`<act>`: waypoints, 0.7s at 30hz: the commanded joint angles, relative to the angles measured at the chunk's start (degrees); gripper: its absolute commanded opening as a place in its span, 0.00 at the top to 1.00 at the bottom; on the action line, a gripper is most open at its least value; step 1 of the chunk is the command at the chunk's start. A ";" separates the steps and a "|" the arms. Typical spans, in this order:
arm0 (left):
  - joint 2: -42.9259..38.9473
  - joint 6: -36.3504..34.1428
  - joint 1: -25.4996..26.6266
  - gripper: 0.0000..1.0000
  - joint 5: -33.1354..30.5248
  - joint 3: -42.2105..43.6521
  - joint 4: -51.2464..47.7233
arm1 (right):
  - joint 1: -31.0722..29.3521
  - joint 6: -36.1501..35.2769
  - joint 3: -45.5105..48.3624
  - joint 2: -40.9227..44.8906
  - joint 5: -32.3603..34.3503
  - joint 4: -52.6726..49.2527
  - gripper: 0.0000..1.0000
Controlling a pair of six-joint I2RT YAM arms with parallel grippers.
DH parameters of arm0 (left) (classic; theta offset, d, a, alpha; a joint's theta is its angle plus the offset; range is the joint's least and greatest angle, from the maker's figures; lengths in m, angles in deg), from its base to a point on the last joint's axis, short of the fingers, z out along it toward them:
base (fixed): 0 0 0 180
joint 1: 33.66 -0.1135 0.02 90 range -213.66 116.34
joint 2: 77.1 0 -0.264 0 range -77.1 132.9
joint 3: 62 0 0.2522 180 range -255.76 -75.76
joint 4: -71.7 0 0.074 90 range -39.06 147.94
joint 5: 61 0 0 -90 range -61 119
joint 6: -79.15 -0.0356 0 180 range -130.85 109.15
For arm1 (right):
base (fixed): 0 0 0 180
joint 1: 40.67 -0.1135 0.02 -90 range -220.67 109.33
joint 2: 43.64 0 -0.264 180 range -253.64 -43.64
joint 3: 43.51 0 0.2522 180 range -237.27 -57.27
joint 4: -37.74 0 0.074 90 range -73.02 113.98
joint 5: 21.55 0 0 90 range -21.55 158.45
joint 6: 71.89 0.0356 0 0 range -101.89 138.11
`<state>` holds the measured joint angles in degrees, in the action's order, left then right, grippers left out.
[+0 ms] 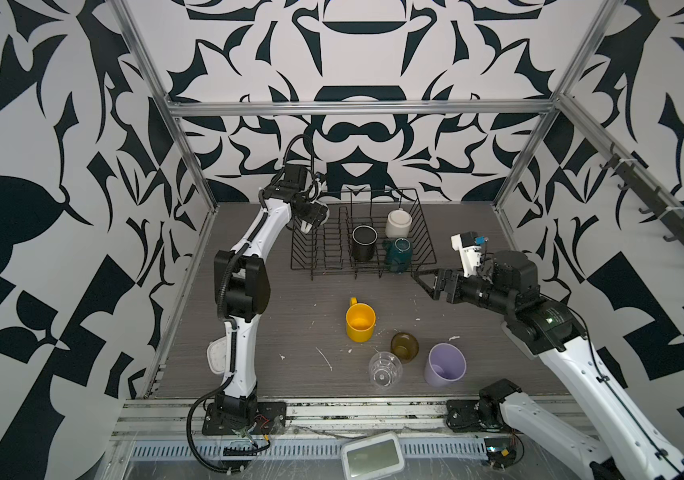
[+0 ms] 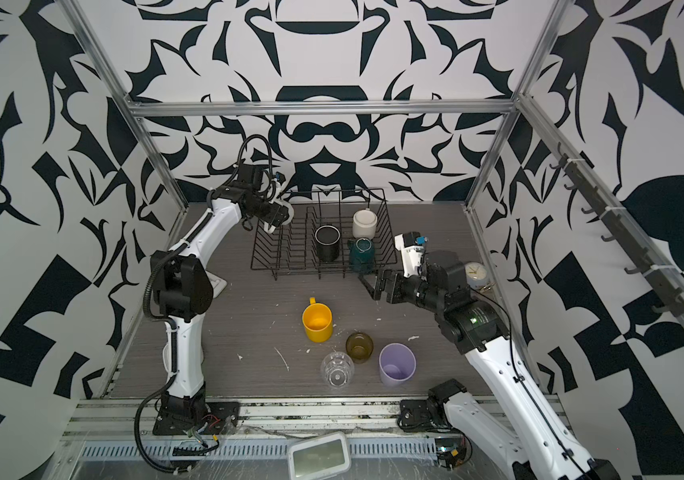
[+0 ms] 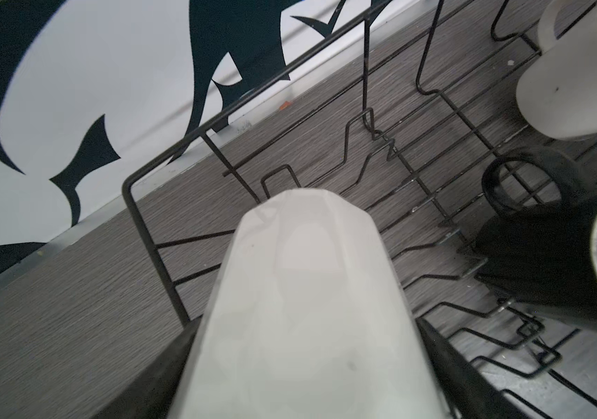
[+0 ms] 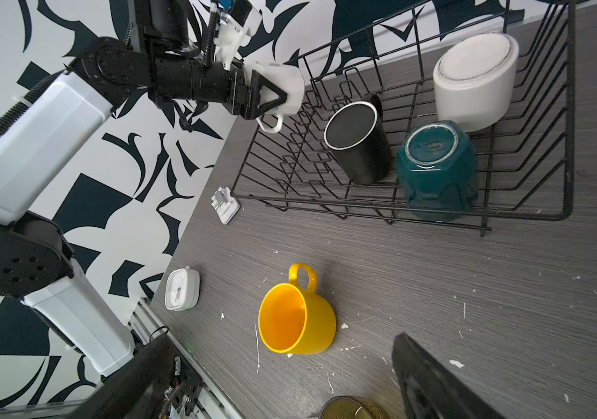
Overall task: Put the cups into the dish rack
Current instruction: 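Lower the white mug into the rack with the left gripper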
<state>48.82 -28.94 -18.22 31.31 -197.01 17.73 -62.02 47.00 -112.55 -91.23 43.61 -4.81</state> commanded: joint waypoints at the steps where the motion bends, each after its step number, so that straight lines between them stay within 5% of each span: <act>1: 0.86 -0.94 0.20 1.00 -0.37 -3.48 0.68 | 0.25 -0.67 -0.79 0.22 -0.56 1.11 0.04; 21: 8.96 -0.72 0.33 1.00 -2.75 -8.61 0.73 | 0.25 -0.36 -1.31 -2.37 -2.10 2.61 0.04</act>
<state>56.74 -28.94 -17.78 29.17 -202.52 17.38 -62.02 47.02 -112.55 -93.37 42.61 -4.77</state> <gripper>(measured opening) 0.839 0.960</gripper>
